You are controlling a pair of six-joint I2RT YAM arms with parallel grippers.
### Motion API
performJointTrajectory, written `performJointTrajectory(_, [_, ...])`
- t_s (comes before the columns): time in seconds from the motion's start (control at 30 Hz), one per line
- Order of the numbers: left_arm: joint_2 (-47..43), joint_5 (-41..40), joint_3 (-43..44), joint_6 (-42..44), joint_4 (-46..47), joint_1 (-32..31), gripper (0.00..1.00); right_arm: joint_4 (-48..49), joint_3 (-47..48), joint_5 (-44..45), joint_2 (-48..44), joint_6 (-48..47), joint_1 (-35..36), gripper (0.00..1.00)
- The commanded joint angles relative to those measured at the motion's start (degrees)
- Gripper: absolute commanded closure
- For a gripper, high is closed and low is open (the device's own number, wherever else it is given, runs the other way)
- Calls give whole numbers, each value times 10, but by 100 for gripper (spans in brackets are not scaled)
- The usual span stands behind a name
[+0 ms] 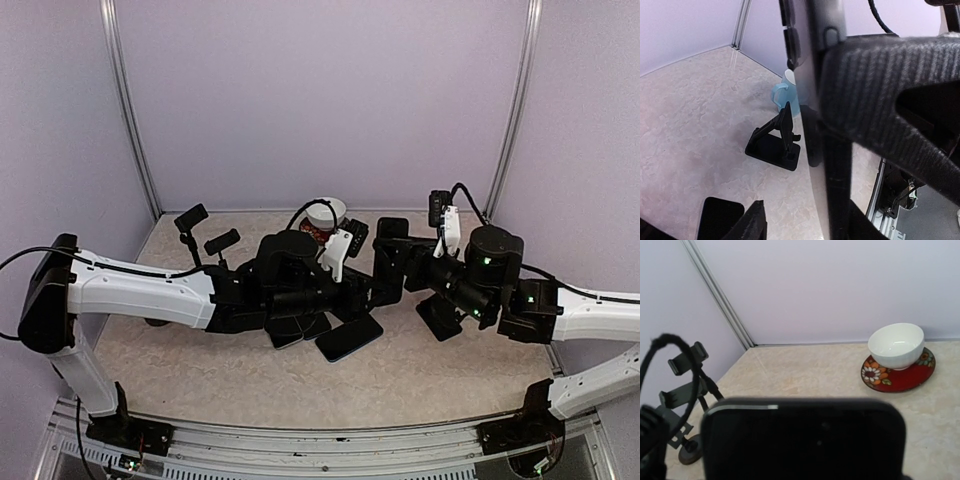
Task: Place the phone on the phone stand
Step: Pass from the right arm to the left
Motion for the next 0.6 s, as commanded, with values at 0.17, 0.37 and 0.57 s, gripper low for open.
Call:
performJointTrajectory(0.17, [8,-1,12,1,17,5,93,63,-7,-1,16,6,16,32])
performJointTrajectory(0.37, [6,-8,7,1,19,5,100,43,0,4,13,9,17,21])
performJointTrajectory(0.57, [-6,-35,0,2,6,6,100,-28,27,12,2,-3,17,0])
